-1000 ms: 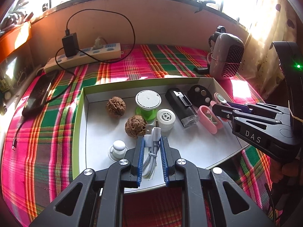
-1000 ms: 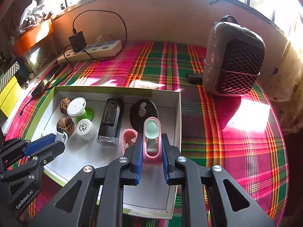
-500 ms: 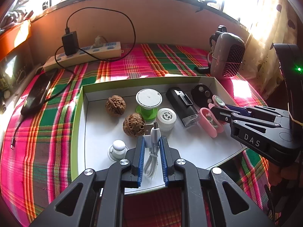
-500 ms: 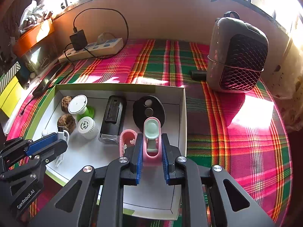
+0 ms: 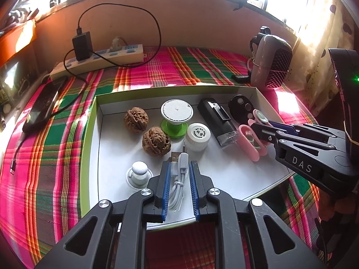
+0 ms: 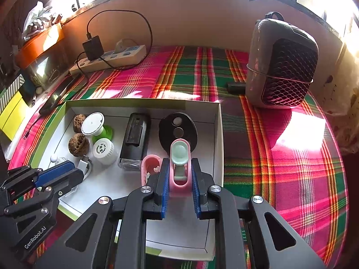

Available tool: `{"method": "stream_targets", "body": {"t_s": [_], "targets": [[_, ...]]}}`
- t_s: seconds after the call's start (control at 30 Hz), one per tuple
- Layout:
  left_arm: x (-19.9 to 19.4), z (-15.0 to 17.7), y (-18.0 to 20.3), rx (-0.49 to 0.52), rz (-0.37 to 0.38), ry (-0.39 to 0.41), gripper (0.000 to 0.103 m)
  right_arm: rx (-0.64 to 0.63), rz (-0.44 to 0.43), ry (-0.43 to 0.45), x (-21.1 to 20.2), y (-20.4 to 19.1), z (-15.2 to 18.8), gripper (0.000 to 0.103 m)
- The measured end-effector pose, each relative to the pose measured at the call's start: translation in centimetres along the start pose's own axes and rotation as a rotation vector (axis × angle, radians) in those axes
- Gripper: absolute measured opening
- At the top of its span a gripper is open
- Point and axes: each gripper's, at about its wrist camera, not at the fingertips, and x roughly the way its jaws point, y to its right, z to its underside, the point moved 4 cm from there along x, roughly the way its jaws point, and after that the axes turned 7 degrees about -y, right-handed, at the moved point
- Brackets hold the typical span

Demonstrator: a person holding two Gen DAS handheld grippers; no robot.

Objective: Organize objects
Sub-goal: 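Lower and release the cable with the left gripper while the right releases the pink-teal clip in the box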

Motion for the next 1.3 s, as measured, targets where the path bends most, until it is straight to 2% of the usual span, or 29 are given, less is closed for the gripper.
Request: {"method": "stream_targets", "body": {"t_s": [0.73, 0.97, 1.3], "targets": [[0.2, 0.3, 0.2, 0.006, -0.01, -0.013, 0.017, 0.011, 0.013, 0.004, 0.0, 0.0, 0.0, 0.019], [-0.1, 0.3, 0.2, 0.008, -0.017, -0.006, 0.022, 0.024, 0.011, 0.01, -0.2, 0.3, 0.1, 0.019], [-1.2, 0.5, 0.4, 0.015, -0.044, 0.02, 0.023, 0.033, 0.007, 0.029, -1.1, 0.0, 0.7, 0.022]]}}
